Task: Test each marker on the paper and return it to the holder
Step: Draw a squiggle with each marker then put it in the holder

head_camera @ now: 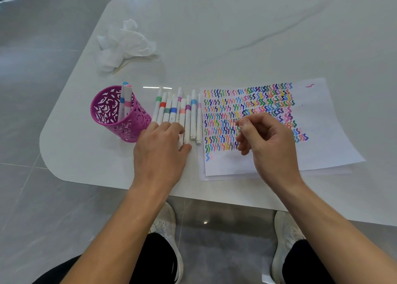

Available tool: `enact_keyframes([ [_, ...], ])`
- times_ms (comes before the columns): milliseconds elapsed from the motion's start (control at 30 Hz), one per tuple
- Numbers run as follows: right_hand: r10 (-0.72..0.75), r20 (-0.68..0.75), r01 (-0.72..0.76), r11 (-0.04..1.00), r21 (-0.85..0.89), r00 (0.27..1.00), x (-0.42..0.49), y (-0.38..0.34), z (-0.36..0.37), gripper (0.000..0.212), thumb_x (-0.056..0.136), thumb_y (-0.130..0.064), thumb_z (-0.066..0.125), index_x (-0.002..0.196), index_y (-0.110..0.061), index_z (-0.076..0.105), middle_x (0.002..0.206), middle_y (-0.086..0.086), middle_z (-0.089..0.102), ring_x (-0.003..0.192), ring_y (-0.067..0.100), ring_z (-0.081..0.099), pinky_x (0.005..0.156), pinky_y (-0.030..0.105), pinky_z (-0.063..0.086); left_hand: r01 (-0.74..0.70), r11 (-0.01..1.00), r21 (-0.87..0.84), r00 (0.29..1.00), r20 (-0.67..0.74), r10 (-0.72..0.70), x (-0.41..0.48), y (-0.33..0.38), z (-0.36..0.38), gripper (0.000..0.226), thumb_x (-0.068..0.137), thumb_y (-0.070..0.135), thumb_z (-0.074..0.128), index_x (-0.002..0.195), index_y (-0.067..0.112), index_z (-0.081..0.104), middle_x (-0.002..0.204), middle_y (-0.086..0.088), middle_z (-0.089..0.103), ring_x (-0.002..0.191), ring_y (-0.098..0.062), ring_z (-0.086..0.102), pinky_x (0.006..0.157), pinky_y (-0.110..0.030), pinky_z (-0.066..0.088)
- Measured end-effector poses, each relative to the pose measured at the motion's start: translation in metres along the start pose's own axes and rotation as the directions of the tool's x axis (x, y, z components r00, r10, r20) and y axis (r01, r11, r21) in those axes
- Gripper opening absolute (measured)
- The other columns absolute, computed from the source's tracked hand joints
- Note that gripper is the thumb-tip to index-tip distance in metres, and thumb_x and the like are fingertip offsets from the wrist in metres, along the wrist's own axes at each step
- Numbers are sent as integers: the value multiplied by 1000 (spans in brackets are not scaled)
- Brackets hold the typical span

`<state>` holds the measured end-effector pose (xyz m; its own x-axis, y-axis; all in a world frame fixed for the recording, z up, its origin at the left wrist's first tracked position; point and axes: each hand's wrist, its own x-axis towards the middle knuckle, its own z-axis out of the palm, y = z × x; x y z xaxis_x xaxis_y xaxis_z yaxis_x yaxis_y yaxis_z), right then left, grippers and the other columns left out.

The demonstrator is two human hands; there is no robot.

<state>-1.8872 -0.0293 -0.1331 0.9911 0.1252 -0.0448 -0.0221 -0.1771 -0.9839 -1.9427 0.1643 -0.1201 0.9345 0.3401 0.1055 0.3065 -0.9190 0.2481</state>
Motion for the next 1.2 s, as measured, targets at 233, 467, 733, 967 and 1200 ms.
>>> enact_keyframes([
  [233, -5, -6, 5, 1000, 2, 1000, 0, -2, 1, 12, 103, -18, 64, 95, -15, 73, 70, -8, 72, 60, 9, 67, 55, 20, 54, 7, 999, 52, 1000, 22, -9, -3, 6, -1, 32, 86, 33, 77, 115, 20, 70, 97, 4, 72, 87, -15, 60, 73, -30, 50],
  [467, -11, 1, 11, 1000, 18, 1000, -2, -4, 1, 12, 103, -14, 64, 95, -11, 73, 69, -5, 71, 59, 8, 66, 55, 20, 54, 27, 994, 105, 999, 35, -30, -13, 15, -1, 19, 90, 33, 70, 102, 19, 71, 86, 4, 70, 76, -17, 60, 66, -30, 50],
  [733, 5, 14, -5, 1000, 3, 1000, -4, -4, 3, 11, 102, -18, 65, 96, -15, 73, 72, -3, 72, 61, 10, 67, 56, 19, 53, 33, 990, 138, 996, 72, -43, -13, 17, -3, 19, 94, 36, 64, 107, 22, 66, 90, 6, 71, 76, -20, 64, 63, -30, 48],
  [967, 1, 36, 0, 1000, -19, 999, -6, -6, 4, 11, 102, -19, 65, 97, -14, 73, 73, -3, 71, 63, 11, 67, 58, 20, 54, 41, 992, 120, 997, 61, -49, -14, 18, -3, 17, 94, 40, 63, 103, 25, 64, 87, 8, 70, 70, -16, 55, 59, -26, 38],
  [1200, -11, 41, 11, 1000, -7, 999, -6, -7, 4, 12, 102, -19, 65, 98, -12, 73, 74, -2, 71, 62, 10, 67, 58, 20, 54, 127, 992, 1, 991, 51, -126, -11, 16, -3, 19, 90, 35, 67, 105, 23, 64, 85, 6, 70, 74, -18, 62, 64, -28, 42],
])
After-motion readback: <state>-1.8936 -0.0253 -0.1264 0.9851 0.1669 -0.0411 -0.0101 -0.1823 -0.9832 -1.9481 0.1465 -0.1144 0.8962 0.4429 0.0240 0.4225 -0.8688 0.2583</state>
